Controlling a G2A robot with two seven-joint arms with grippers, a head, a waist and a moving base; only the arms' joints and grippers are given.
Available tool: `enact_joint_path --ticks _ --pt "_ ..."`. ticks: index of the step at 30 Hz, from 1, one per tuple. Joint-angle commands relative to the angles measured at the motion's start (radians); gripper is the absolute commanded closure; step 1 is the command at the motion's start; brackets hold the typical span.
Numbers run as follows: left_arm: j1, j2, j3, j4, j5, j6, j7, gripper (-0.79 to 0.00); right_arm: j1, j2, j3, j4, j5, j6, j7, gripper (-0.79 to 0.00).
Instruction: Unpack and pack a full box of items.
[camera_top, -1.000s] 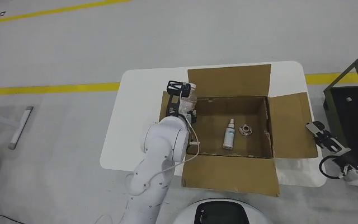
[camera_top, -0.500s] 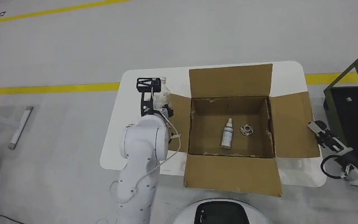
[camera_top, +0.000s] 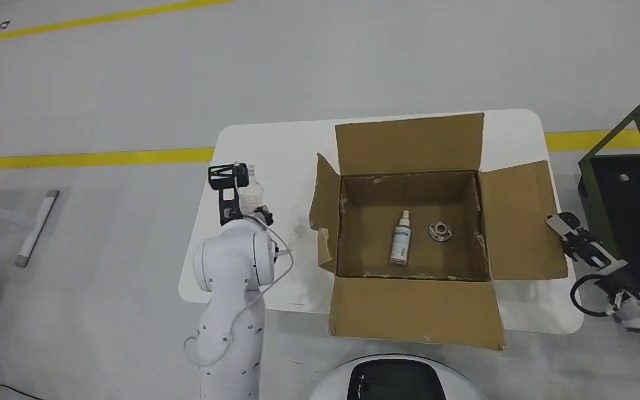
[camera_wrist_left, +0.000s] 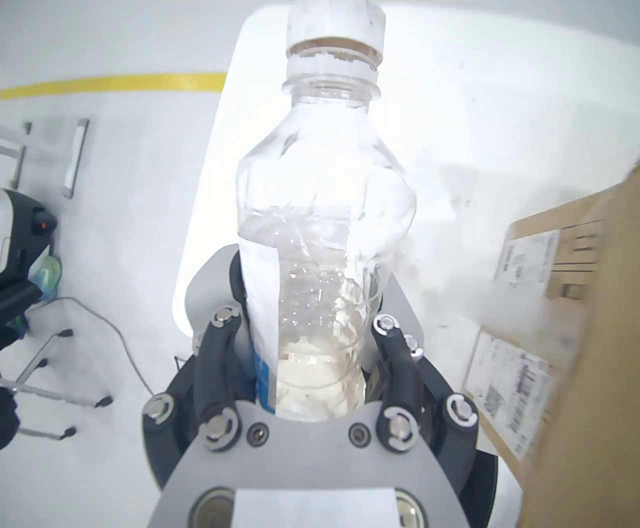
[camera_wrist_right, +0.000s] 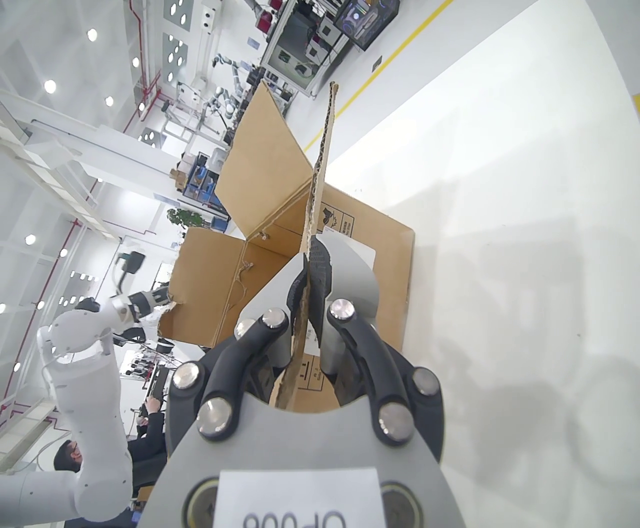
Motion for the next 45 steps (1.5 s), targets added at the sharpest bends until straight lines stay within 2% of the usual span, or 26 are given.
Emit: enact_joint_path --ticks 1,8,17,18,20,21,22,23,24,25,26,29,31,32,33,42,43,44,45 --pt "0.013 -0.001 0.005 0.054 -0.001 0.002 0.022 0.0 0.001 0.0 0.0 -0.003 -0.005 0.0 0.001 0.0" --pt "0.013 -0.004 -0.004 0.252 -0.018 0.029 0.071 0.0 0.004 0.0 -0.008 0.008 -0.005 0.003 0.005 0.0" --pt "-0.043 -0.011 0.002 0.471 -0.073 0.031 0.146 0.0 0.014 0.002 -0.006 0.014 -0.008 0.004 0.015 0.0" --pt "-0.049 -0.012 0.002 0.492 -0.08 0.035 0.148 -0.025 0.015 0.002 -0.005 0.016 -0.011 0.004 0.016 0.0" --pt "-0.059 -0.014 0.006 0.521 -0.089 0.033 0.153 -0.222 0.02 0.003 -0.004 0.017 -0.015 0.005 0.018 0.0" --pt "-0.063 -0.015 0.007 0.533 -0.096 0.034 0.154 -0.292 0.022 0.003 -0.004 0.019 -0.016 0.005 0.019 0.0" --pt "-0.068 -0.016 0.008 0.544 -0.101 0.035 0.154 -0.579 0.024 0.003 -0.003 0.02 -0.018 0.007 0.019 0.0" --pt "-0.072 -0.016 0.01 0.555 -0.105 0.033 0.152 -0.785 0.026 0.004 -0.003 0.02 -0.02 0.008 0.02 0.0" --pt "-0.078 -0.017 0.01 0.561 -0.108 0.033 0.152 -0.785 0.029 0.004 -0.003 0.021 -0.021 0.009 0.02 0.0" --pt "-0.081 -0.017 0.012 0.565 -0.107 0.035 0.154 -0.785 0.032 0.004 -0.003 0.021 -0.024 0.01 0.022 -0.188" --pt "-0.083 -0.018 0.014 0.568 -0.107 0.037 0.154 -0.785 0.034 0.005 -0.002 0.02 -0.028 0.01 0.024 -0.274" --pt "-0.089 -0.019 0.019 0.568 -0.109 0.036 0.15 -0.785 0.041 0.008 0.006 0.014 -0.052 0.02 0.034 -0.36" --pt "-0.09 -0.02 0.013 0.56 -0.126 0.045 0.142 -0.785 0.05 0.009 0.018 0.002 -0.058 0.036 0.026 -0.68" --pt "-0.089 -0.021 0.016 0.55 -0.124 0.044 0.145 -0.785 0.053 0.009 0.025 -0.006 -0.051 0.038 0.024 -0.773" --pt "-0.085 -0.021 0.017 0.539 -0.124 0.048 0.147 -0.785 0.056 0.01 0.034 -0.016 -0.042 0.04 0.02 -0.785" --pt "-0.038 -0.022 0.044 0.366 -0.084 0.045 0.129 -0.785 0.06 0.014 0.126 -0.182 -0.015 0.028 0.001 -0.77" --pt "-0.034 -0.021 0.043 0.34 -0.074 0.042 0.125 -0.785 0.058 0.014 0.127 -0.211 -0.017 0.019 0.003 -0.388" --pt "-0.027 -0.021 0.043 0.313 -0.066 0.042 0.118 -0.785 0.057 0.014 0.126 -0.234 -0.022 0.013 0.008 -0.283" --pt "-0.022 -0.021 0.043 0.284 -0.06 0.039 0.112 -0.785 0.057 0.015 0.12 -0.264 -0.032 -0.003 0.018 -0.095"
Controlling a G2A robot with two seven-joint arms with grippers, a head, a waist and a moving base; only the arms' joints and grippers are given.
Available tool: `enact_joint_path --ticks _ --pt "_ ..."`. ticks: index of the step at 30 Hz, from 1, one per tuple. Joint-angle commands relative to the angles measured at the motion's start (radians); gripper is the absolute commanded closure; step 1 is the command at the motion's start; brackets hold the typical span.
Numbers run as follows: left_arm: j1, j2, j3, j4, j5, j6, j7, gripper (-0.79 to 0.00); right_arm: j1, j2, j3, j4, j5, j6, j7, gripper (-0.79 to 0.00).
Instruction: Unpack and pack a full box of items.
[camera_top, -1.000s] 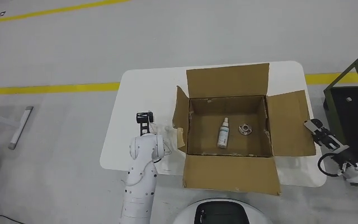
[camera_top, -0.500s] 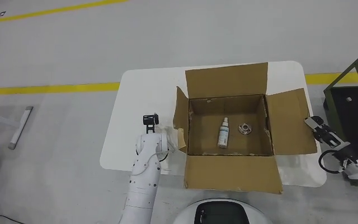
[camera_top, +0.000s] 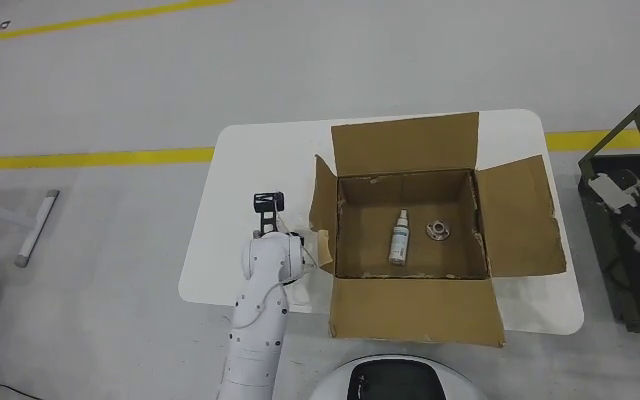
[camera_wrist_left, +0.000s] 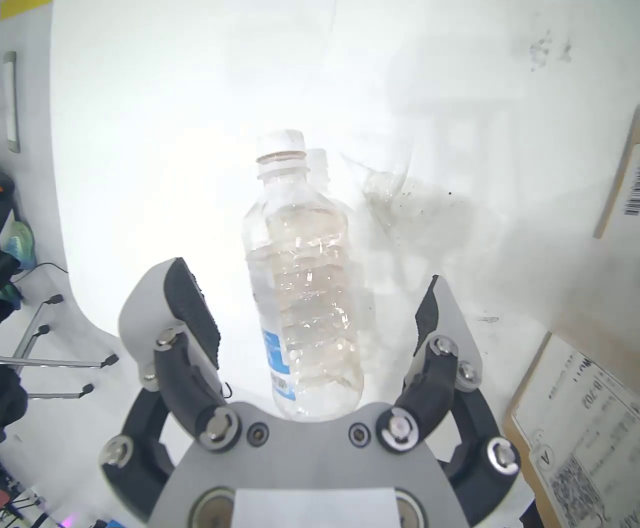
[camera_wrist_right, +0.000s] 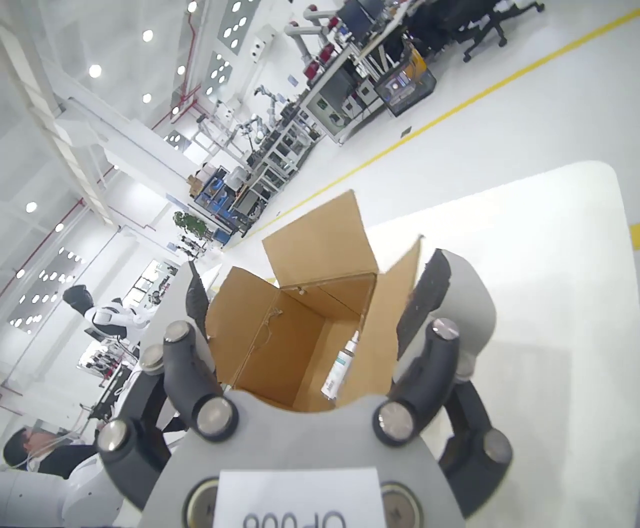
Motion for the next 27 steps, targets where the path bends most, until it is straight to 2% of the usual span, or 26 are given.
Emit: enact_joint_path --ticks 1,8,15,19,27 --pt "0.012 0.001 0.001 -0.055 0.018 -0.006 -0.012 -0.785 -0.001 0.001 -0.014 -0.044 -0.023 -0.022 0.018 0.0" --pt "0.049 0.0 0.013 -0.206 0.047 -0.012 -0.024 -0.785 0.009 0.002 -0.174 -0.078 -0.123 -0.029 0.053 0.0" --pt "0.075 -0.002 0.033 -0.331 0.076 -0.029 -0.028 -0.785 0.062 0.004 -0.339 -0.015 -0.306 0.021 0.103 0.0" --pt "0.076 -0.002 0.033 -0.334 0.077 -0.03 -0.028 -0.785 0.106 0.004 -0.412 0.021 -0.394 0.055 0.118 0.0" --pt "0.076 -0.002 0.033 -0.334 0.077 -0.03 -0.028 -0.785 0.106 0.004 -0.412 0.021 -0.394 0.055 0.118 0.0"
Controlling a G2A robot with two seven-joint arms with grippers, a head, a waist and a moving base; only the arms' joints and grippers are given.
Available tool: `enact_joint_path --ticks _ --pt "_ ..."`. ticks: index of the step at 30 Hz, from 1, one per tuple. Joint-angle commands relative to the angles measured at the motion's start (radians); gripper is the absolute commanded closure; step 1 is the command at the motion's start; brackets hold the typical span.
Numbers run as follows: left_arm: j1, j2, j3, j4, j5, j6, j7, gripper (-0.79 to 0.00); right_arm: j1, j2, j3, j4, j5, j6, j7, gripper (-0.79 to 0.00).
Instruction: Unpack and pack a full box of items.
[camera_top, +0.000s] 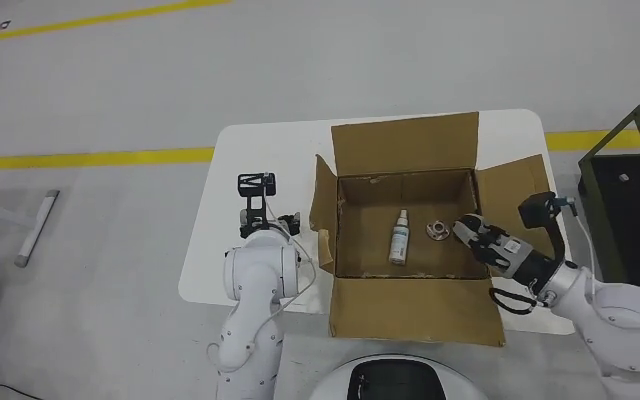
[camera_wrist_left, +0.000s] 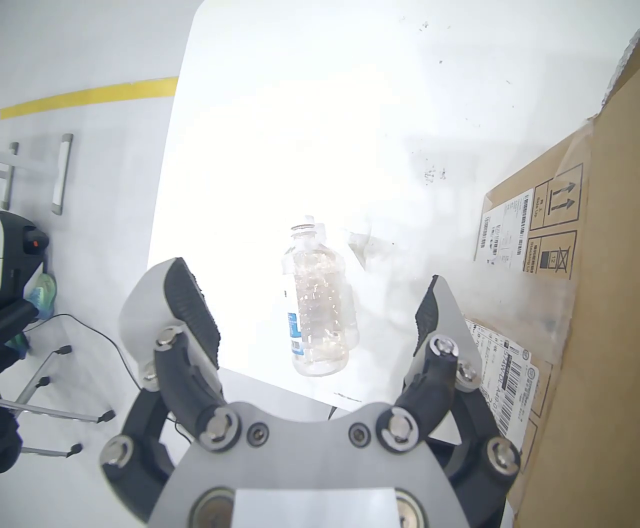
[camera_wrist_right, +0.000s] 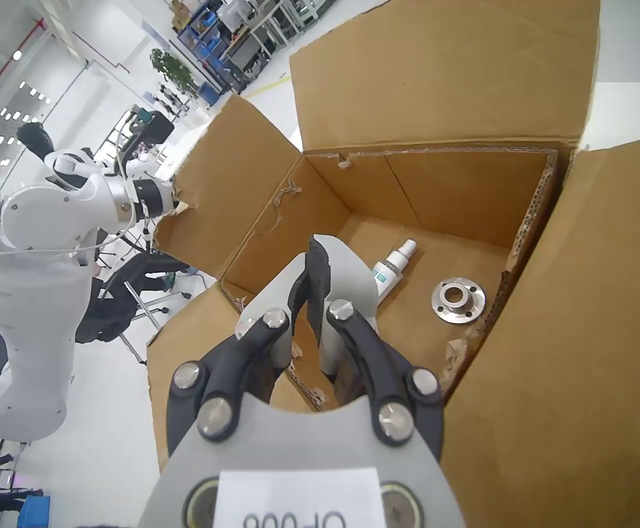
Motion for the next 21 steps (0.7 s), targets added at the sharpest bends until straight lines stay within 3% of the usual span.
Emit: enact_joint_path --ticks 1,5,8,16,18,21 --pt "0.0 0.0 0.0 0.0 0.0 0.0 0.0 -0.785 0.0 0.0 0.0 0.0 0.0 0.0 0.0 0.0" --pt "0.0 0.0 0.0 0.0 0.0 0.0 0.0 -0.785 0.012 0.003 -0.011 -0.031 -0.043 0.0 0.029 0.0" --pt "0.0 0.0 0.0 0.0 0.0 0.0 0.0 -0.785 0.048 0.005 -0.049 -0.073 -0.123 0.066 0.08 0.0" --pt "0.0 0.0 0.0 0.0 0.0 0.0 0.0 -0.785 0.274 -0.014 -0.322 -0.048 -0.405 0.458 0.211 0.0" --pt "0.0 0.0 0.0 0.0 0.0 0.0 0.0 -0.785 0.326 -0.021 -0.396 -0.027 -0.497 0.52 0.236 0.0" --pt "0.0 0.0 0.0 0.0 0.0 0.0 0.0 -0.785 0.36 -0.03 -0.446 -0.006 -0.51 0.561 0.239 0.0"
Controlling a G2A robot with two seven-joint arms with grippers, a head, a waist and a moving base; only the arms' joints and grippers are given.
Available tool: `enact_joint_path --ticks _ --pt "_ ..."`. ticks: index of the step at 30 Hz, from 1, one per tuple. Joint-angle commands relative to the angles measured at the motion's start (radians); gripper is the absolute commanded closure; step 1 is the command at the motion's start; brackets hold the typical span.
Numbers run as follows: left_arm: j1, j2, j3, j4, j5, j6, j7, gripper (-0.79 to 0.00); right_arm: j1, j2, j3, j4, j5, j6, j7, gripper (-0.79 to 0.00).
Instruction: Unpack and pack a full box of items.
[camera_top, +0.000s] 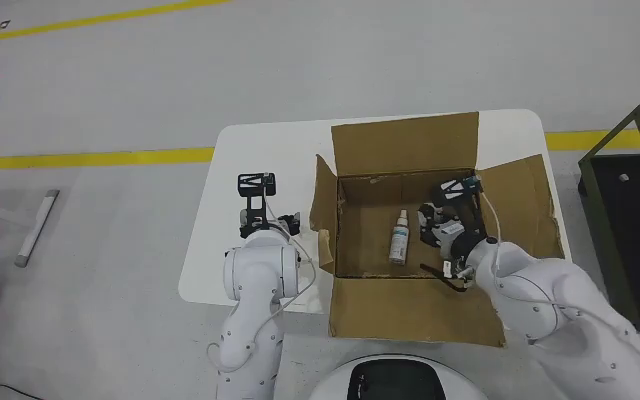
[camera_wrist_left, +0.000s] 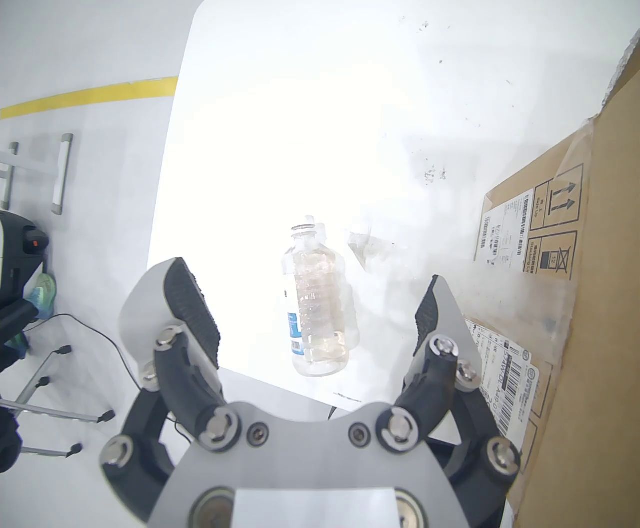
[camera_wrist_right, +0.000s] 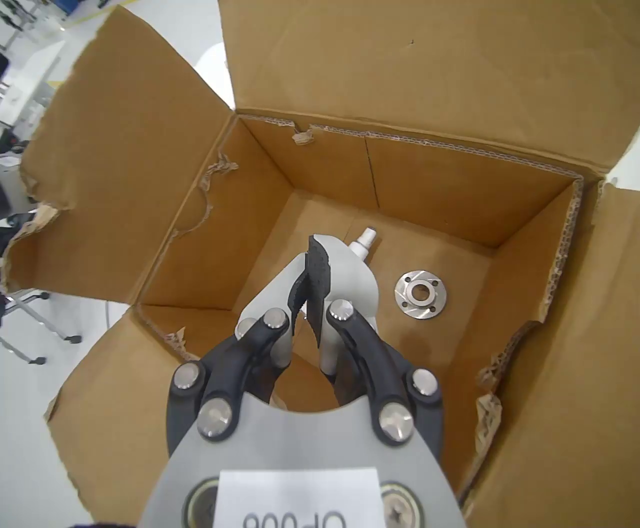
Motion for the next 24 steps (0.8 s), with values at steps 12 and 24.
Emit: enact_joint_path --ticks 12,24 --pt "0.0 0.0 0.0 0.0 0.0 0.0 0.0 -0.785 0.003 -0.001 -0.005 0.003 0.005 0.005 -0.002 0.0" --pt "0.0 0.0 0.0 0.0 0.0 0.0 0.0 -0.785 0.204 -0.048 -0.233 0.1 -0.333 0.329 0.281 0.0"
